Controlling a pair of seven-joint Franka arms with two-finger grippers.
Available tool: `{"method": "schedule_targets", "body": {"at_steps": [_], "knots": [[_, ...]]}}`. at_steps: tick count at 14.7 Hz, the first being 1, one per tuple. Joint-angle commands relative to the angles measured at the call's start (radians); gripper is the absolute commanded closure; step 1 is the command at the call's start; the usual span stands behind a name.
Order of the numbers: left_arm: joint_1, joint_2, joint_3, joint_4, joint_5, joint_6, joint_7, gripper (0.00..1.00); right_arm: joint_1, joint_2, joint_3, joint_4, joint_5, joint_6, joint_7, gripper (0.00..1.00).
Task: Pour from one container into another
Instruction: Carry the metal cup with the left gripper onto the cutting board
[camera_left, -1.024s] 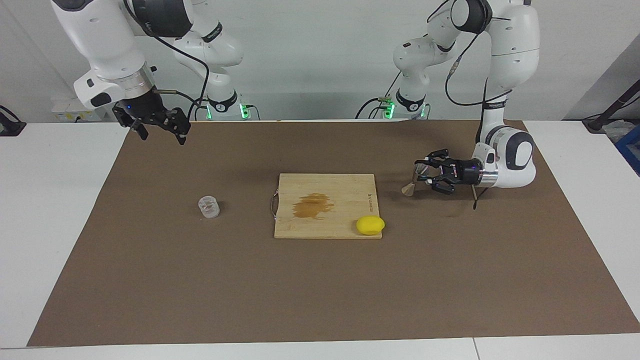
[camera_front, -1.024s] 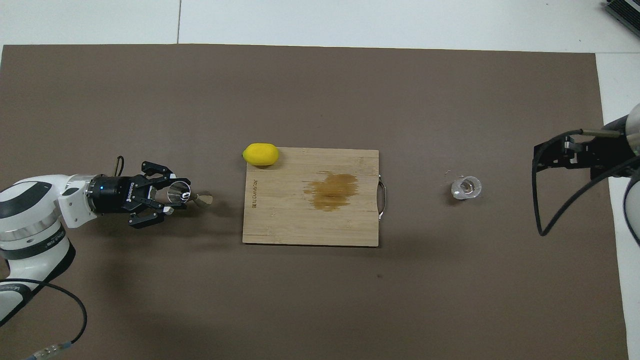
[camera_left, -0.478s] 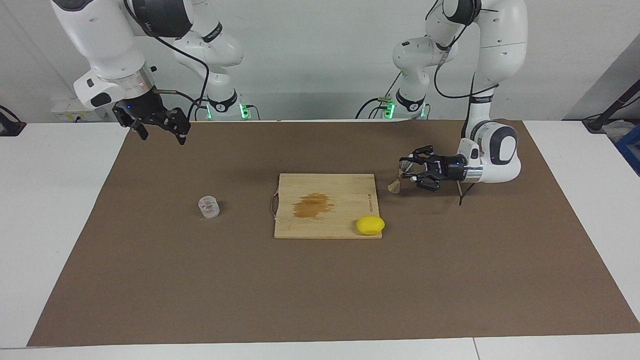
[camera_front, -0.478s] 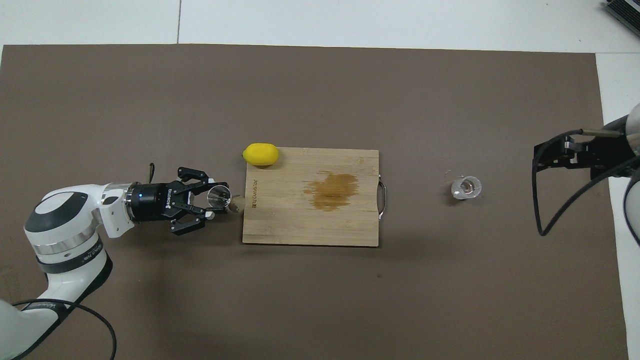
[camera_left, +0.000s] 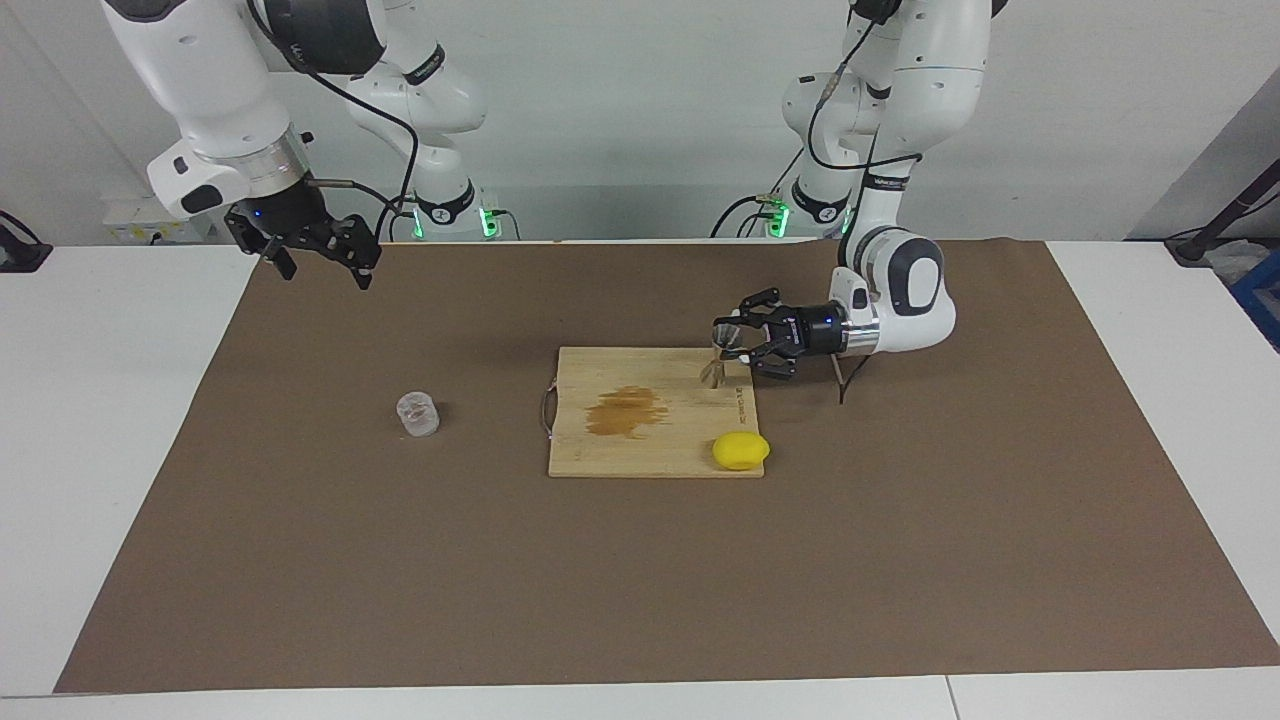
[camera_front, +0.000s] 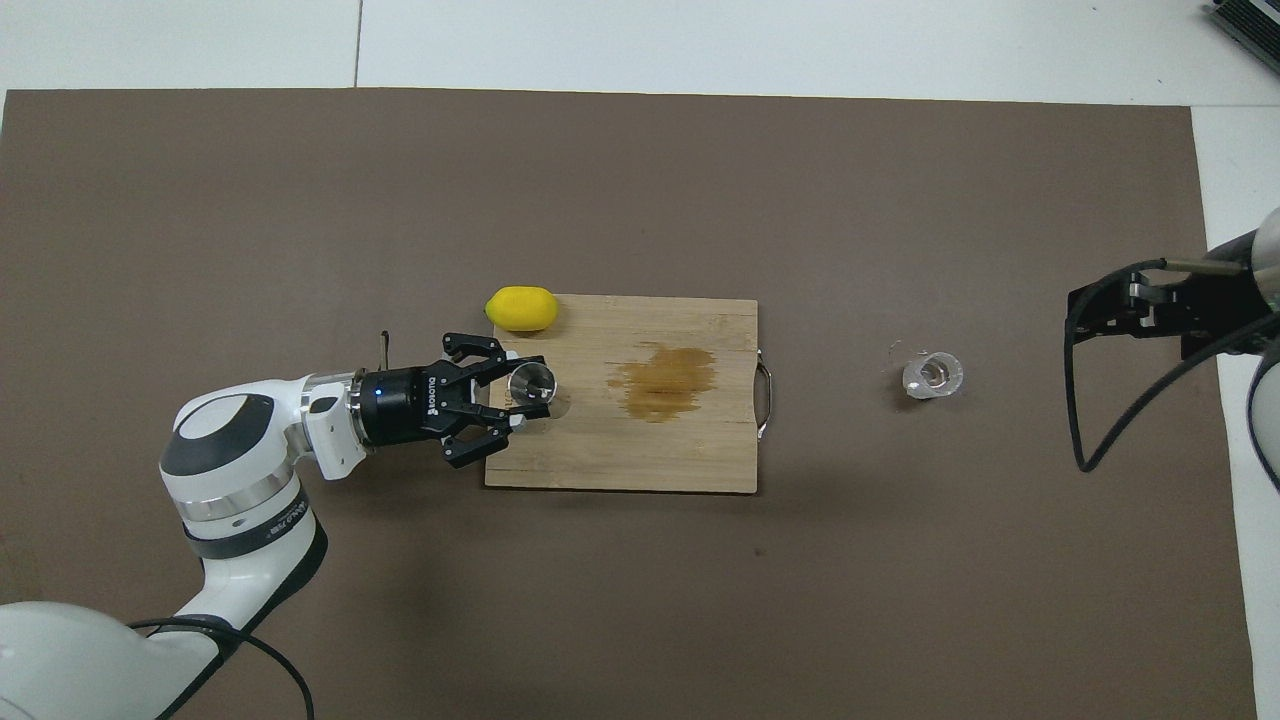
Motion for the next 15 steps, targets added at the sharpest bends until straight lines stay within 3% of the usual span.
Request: {"method": "schedule_targets", "body": {"at_steps": [1,9,13,15], "knots": [[-0.073,-0.028,0.014,-0.023,-0.088,0.066,0.003,0.78,-0.009,-0.022,0.005,-0.021,-0.001,-0.003,-0.009,0.00],[-0.228,-0.017,0.014,-0.014,-0.291,0.188,0.150,0.78,0.005,-0.019,0.006,-0.029,-0.001,0.060,0.132,0.00],[-0.287,-0.009,0.013,-0.005,-0.355,0.243,0.178,0.78,0.003,-0.010,0.006,-0.038,-0.001,0.075,0.302,0.01],[-0.304,-0.008,0.013,-0.003,-0.378,0.273,0.235,0.78,-0.004,-0.002,0.006,-0.040,0.019,0.080,0.438,0.06]]}}
